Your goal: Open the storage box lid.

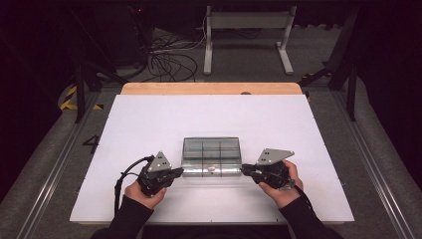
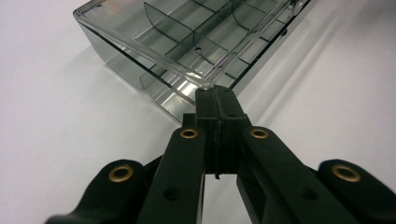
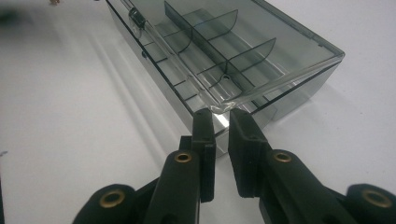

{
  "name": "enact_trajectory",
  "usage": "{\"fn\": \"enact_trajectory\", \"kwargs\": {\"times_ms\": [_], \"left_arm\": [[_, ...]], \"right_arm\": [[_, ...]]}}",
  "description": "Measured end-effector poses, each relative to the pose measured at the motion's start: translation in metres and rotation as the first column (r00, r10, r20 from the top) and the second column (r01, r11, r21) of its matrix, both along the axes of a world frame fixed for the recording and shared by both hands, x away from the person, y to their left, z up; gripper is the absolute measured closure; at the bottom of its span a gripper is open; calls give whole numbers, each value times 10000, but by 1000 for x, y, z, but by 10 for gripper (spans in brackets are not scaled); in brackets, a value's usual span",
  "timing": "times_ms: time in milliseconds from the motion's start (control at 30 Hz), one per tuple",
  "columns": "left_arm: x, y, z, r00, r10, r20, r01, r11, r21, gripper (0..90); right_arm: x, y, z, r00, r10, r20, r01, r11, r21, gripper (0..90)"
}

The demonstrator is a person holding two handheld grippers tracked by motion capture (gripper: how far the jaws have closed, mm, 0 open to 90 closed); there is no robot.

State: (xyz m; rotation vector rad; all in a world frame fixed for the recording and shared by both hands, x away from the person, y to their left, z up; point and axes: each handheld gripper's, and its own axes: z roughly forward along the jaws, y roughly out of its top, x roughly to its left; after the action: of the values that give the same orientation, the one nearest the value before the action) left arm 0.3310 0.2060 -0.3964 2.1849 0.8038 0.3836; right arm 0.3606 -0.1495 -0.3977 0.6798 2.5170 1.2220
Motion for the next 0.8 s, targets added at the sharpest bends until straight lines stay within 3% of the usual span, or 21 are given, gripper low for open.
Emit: {"fn": "enact_trajectory", "kwargs": {"times_ms": [267,500,800], "left_arm": [[-2,-1,2,9995,164,278,-160,9997,-166,894],[-2,-1,3,9993,239,279,-233,9995,-228,894],[-2,-1,3,9991,269,318,-261,9993,-250,894]], "right_arm": [[0,0,0,10000,-48,28,48,10000,-51,745],[3,3,4,9977,-315,593,315,9995,7,605],[7,8,4,9965,-326,774,341,9993,-181,550]]}}
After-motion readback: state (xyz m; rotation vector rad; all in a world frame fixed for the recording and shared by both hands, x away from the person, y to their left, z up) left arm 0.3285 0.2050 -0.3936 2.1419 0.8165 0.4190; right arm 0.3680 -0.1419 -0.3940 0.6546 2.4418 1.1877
